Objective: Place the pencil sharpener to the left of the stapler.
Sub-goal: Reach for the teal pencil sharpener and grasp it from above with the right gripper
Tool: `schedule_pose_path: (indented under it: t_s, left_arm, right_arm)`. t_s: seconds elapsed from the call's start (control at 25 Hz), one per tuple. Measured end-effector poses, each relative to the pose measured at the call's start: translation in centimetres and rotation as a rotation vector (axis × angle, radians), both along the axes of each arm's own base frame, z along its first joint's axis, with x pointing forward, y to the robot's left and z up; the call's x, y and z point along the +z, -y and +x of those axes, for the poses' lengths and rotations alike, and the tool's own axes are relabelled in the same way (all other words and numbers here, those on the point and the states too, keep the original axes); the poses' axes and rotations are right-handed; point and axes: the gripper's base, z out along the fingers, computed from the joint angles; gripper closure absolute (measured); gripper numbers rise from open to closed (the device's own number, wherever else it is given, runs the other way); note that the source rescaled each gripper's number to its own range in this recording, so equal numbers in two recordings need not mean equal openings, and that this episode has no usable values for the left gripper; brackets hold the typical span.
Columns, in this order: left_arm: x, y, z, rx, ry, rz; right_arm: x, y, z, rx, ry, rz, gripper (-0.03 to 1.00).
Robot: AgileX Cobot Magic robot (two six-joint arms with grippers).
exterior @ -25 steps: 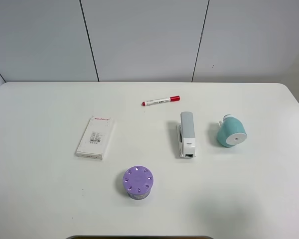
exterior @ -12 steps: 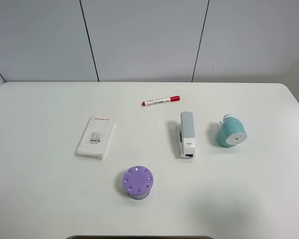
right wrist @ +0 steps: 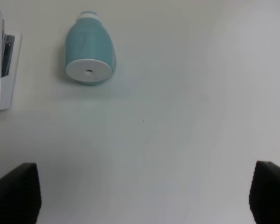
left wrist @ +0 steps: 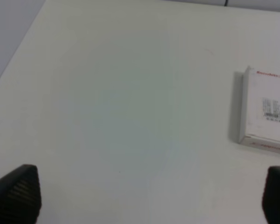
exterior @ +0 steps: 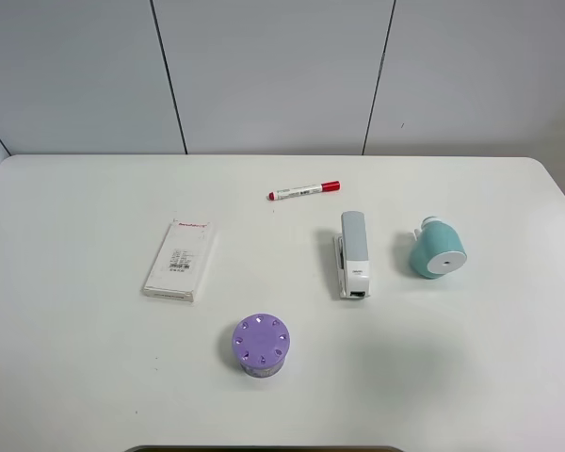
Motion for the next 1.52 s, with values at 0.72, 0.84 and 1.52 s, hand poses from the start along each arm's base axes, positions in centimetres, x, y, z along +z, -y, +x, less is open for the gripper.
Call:
schedule_pose_path:
  t_s: [0.72,0.84,1.52]
  left_arm:
    - [0.0,0.0,0.0,0.0,0.0,0.0]
    - [0.0,0.0,0.0,0.0,0.0,0.0]
    - [0.0,0.0,0.0,0.0,0.0,0.0]
  right_arm:
    - [4.0,-2.9,15.0,0.008,-0.271,0.035,-0.03]
    - [3.8,-3.3,17.0,0.009,-0.318,0.046,-0.03]
    - [-3.5,-4.9,23.5,0.059,-0.628,0.046,-0.03]
